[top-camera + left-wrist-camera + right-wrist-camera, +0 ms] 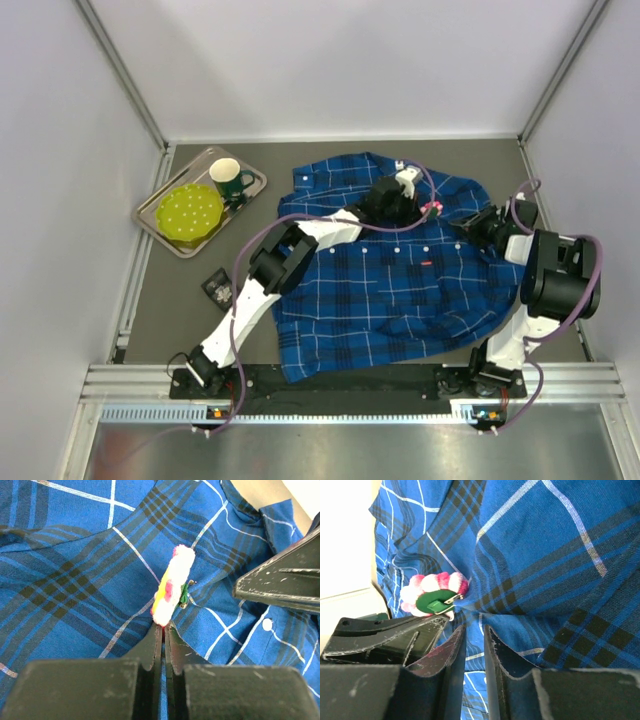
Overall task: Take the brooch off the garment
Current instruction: Pick up the brooch from the flattened clothing, then place the brooch on the flattened clothing.
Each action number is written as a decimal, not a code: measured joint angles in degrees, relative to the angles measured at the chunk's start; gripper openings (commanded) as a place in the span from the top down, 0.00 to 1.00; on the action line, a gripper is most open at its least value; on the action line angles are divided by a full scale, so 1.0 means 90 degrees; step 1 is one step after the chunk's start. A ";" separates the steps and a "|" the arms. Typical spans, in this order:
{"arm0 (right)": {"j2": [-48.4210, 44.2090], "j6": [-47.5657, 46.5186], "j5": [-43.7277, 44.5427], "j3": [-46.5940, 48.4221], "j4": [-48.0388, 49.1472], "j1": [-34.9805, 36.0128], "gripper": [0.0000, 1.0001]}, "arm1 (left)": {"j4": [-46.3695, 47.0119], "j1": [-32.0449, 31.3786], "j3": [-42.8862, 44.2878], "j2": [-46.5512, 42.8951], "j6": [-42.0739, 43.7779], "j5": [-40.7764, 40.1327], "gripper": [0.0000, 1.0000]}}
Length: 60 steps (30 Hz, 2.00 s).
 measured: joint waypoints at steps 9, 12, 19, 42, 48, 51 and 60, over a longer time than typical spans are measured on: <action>0.0279 0.0095 -0.0007 0.0007 0.0138 0.0270 0.83 | 0.0418 0.0182 -0.0231 0.0000 -0.0967 0.0454 1.00; 0.0323 0.0092 -0.0007 0.0010 0.0255 0.0350 0.78 | 0.0508 0.0231 -0.0233 0.0000 -0.1282 0.0573 1.00; 0.0338 0.0090 -0.0036 0.0010 0.0505 0.0389 0.69 | 0.0770 0.0338 -0.0250 0.0000 -0.2356 0.0886 1.00; 0.0338 0.0095 -0.0121 0.0005 0.0855 0.0389 0.54 | 0.1044 0.0415 -0.0600 0.0000 -0.4126 0.0976 1.00; 0.0338 0.0095 -0.0119 0.0005 0.0857 0.0389 0.53 | 0.0695 0.0418 -0.0534 0.0000 -0.4296 0.0879 1.00; 0.0338 0.0095 -0.0121 0.0005 0.0857 0.0389 0.53 | 0.0576 0.0420 -0.0495 0.0002 -0.4396 0.0823 1.00; 0.0338 0.0095 -0.0119 0.0005 0.0857 0.0389 0.54 | 0.0457 0.0418 -0.0481 0.0000 -0.4376 0.0784 1.00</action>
